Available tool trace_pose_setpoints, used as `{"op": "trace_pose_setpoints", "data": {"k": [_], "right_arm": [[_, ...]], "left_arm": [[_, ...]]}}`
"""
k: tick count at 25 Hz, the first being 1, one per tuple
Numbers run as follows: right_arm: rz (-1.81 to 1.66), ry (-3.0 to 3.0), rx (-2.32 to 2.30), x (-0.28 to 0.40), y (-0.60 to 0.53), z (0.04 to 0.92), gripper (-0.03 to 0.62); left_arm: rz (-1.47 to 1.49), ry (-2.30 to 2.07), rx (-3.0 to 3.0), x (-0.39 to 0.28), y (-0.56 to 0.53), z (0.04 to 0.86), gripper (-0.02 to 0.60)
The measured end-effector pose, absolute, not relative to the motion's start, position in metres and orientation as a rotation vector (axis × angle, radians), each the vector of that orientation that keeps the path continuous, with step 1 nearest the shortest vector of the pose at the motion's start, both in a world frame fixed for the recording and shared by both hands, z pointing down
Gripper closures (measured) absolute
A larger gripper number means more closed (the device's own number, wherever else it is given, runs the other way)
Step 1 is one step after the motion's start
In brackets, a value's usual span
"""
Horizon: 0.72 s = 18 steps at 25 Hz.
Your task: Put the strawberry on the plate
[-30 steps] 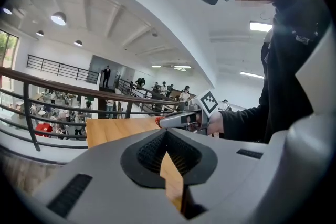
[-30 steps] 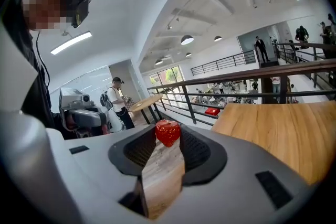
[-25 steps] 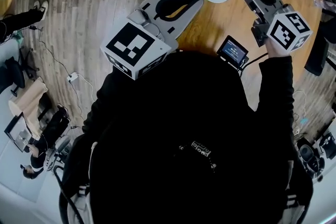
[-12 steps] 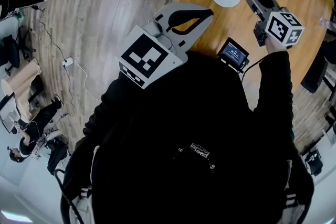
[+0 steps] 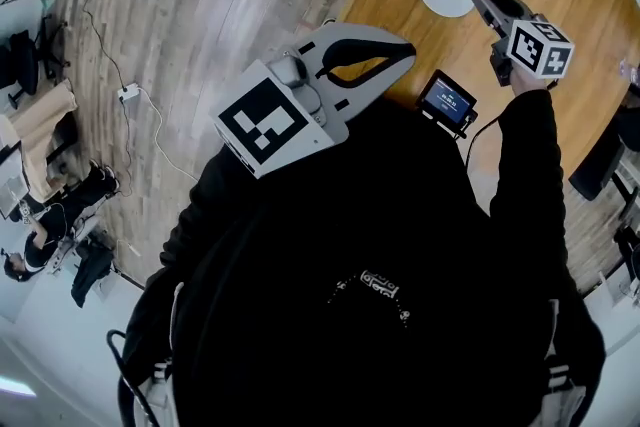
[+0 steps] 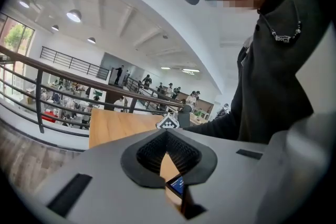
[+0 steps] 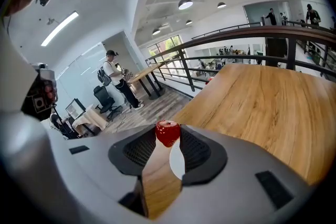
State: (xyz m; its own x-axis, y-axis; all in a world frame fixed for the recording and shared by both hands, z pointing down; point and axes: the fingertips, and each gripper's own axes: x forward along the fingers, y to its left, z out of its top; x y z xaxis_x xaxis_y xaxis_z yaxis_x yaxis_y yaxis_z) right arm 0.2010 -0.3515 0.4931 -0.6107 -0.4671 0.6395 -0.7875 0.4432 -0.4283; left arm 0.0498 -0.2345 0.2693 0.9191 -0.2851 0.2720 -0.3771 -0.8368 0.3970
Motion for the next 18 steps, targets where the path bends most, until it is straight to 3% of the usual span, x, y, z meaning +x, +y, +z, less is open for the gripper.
{"op": "trace_pose_setpoints", "data": {"k": [18], "right_arm": [[1.109,-2.063,1.01,0.214,-0.342,0.588,0.441]], "left_arm": [[0.085,-0.519,2.388,0.024,-0.236,0.277,0.577]]}}
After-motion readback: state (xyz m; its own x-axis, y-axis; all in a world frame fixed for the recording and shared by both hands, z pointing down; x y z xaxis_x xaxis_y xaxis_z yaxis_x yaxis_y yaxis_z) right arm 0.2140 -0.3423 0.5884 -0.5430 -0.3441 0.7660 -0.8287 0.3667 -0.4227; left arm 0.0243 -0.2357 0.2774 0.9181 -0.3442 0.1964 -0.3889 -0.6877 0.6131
